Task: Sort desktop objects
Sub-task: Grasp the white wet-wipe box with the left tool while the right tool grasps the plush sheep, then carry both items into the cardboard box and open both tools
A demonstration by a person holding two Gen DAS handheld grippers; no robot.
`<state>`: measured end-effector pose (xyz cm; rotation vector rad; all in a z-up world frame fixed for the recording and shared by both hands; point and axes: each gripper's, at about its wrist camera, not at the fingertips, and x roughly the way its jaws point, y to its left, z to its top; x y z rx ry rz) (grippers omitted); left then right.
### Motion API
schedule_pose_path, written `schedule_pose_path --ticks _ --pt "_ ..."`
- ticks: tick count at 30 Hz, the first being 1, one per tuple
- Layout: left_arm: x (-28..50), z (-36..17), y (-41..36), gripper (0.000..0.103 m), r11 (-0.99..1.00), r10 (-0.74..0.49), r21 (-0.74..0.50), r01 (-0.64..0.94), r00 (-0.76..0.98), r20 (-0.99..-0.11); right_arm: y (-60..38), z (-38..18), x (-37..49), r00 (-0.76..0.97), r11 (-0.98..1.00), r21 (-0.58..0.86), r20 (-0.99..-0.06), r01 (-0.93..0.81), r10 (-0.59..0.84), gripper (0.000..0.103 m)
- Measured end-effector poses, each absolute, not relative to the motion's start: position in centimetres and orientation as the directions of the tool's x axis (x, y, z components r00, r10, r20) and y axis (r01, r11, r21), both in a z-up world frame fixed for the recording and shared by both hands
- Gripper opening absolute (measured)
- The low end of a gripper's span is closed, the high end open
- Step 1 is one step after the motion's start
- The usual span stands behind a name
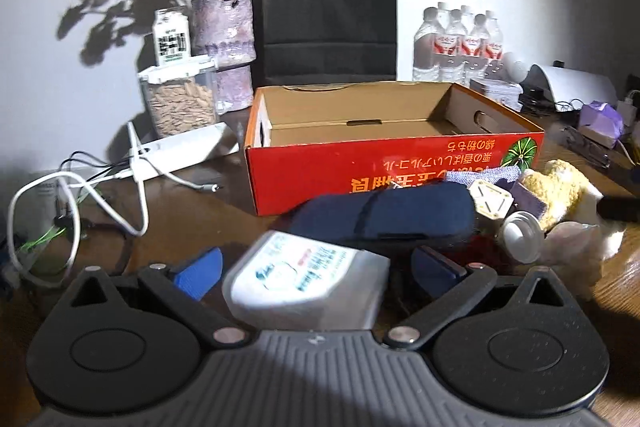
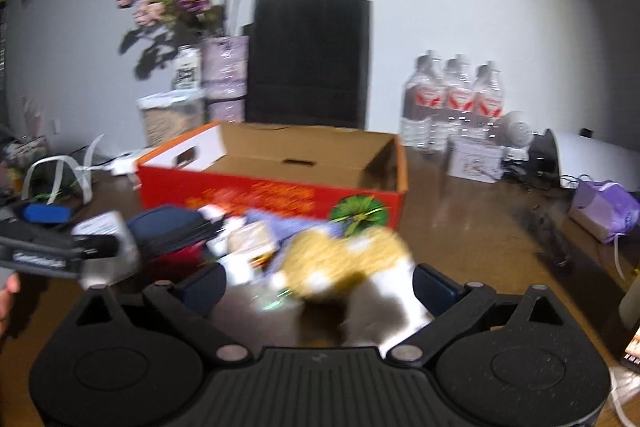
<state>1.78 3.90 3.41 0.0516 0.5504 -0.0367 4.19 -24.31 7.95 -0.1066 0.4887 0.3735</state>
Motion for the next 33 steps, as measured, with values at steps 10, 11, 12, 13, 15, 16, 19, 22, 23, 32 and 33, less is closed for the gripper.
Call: schedule_pose_path --ticks 10,11,12,13,15,16,19,22,23,32,33 --pt "4.6 1.2 6.2 0.099 0.998 -0.060 -0.007 0.069 0.794 -0.605 -26.5 3.8 10.7 0.703 0.938 0.045 -0.650 -0.343 0.288 0.059" --pt "4.3 1.2 6.2 0.092 0.998 -0.060 -0.008 0.069 0.800 -0.597 -26.3 3.4 10.7 0.697 0.938 0.044 -0.658 -0.344 0.286 0.056" --pt "4.1 1.2 6.1 0.091 0.998 -0.047 0.004 0.061 0.804 -0.592 -26.1 3.1 10.5 0.704 0.943 0.028 -0.658 -0.331 0.267 0.053" --pt "3.8 1.3 5.9 0.090 0.998 -0.030 0.022 0.053 0.809 -0.587 -26.1 3.1 10.3 0.710 0.944 0.019 -0.655 -0.328 0.259 0.052" --pt "3.3 1.3 5.6 0.088 0.999 -0.009 0.038 0.038 0.814 -0.581 -26.1 3.3 9.5 0.716 0.946 0.025 -0.648 -0.322 0.261 0.050" --pt "2.9 1.4 5.4 0.087 0.999 0.007 0.043 0.022 0.815 -0.580 -26.2 3.4 9.2 0.720 0.946 0.030 -0.641 -0.323 0.266 0.049" --pt "1.5 1.8 4.9 0.085 0.999 0.038 0.048 -0.013 0.819 -0.573 -26.5 4.2 8.0 0.740 0.946 0.021 -0.618 -0.323 0.266 0.048" --pt "-0.4 2.8 4.7 0.084 0.999 0.048 0.014 -0.048 0.836 -0.547 -27.4 5.6 6.2 0.777 0.954 0.018 -0.576 -0.299 0.254 0.048" --pt "-1.0 3.3 4.8 0.084 0.998 0.042 -0.013 -0.058 0.838 -0.544 -27.8 6.1 5.5 0.792 0.958 0.016 -0.558 -0.287 0.247 0.048" --pt "-0.9 10.4 4.3 0.084 0.995 0.041 -0.069 -0.078 0.903 -0.429 -29.2 11.2 4.3 0.847 0.950 0.099 -0.434 -0.295 0.308 0.048" --pt "0.3 11.4 4.0 0.084 0.995 0.035 -0.068 -0.069 0.910 -0.414 -28.7 11.9 5.0 0.846 0.946 0.107 -0.426 -0.305 0.321 0.048"
